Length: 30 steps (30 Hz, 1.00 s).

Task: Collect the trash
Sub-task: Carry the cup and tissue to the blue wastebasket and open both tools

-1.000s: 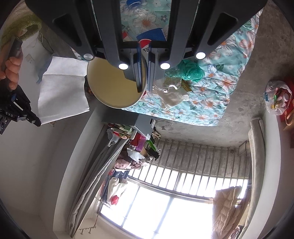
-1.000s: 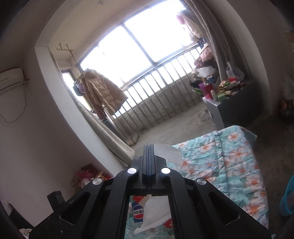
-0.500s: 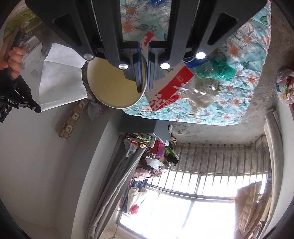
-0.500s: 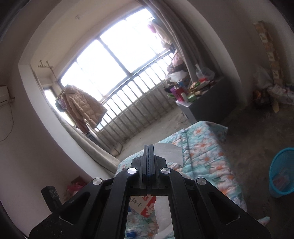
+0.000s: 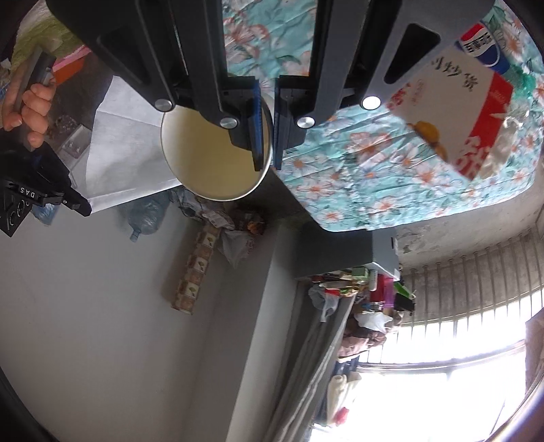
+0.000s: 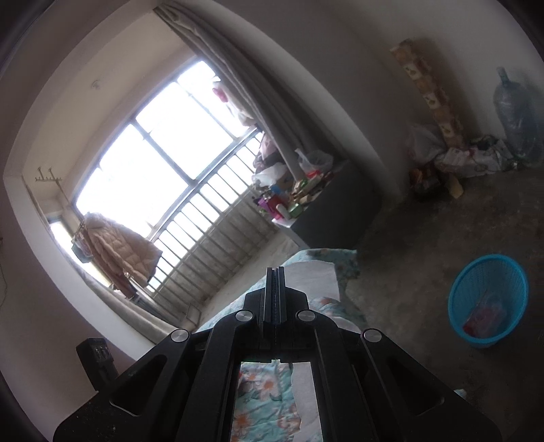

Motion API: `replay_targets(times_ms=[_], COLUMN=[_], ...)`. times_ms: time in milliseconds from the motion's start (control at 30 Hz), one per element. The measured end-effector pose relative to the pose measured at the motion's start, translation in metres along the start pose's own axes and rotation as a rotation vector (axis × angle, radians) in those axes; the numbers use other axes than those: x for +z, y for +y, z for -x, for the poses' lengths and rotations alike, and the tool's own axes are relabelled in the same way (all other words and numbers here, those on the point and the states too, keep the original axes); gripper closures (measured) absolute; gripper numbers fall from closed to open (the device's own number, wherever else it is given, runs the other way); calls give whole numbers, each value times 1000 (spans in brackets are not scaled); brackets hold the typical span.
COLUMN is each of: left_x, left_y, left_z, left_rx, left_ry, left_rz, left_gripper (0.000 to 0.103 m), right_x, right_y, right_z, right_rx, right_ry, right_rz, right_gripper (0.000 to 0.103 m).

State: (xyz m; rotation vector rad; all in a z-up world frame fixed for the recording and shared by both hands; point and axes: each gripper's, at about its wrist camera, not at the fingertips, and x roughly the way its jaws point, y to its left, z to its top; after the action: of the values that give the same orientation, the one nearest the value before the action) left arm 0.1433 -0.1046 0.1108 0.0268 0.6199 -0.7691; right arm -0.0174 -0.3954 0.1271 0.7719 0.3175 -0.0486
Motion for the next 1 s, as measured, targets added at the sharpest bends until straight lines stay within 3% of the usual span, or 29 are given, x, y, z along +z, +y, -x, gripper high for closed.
replay_targets(times_ms=[233,400,767,1000], left_x=[18,19,-15,-52], left_y=[-64,-114,-177,-217], left_z=[-76,-151,-318,-402], left_rx=[-110,-181,-234,-253], left_ry=[93,206,479,588], left_rz=[-102,-161,-181,-212], left_gripper=[98,98,98,97], right_x=[12,18,18,4], right_y=[-48,-83,-183,-258], right_z=[10,3,-32,-56], right_rx=[-86,-155,-320,-410], right_ry=[-35,-26,54,96], right_rz=[-51,-85,-193,-344], right_gripper=[103,103,103,103])
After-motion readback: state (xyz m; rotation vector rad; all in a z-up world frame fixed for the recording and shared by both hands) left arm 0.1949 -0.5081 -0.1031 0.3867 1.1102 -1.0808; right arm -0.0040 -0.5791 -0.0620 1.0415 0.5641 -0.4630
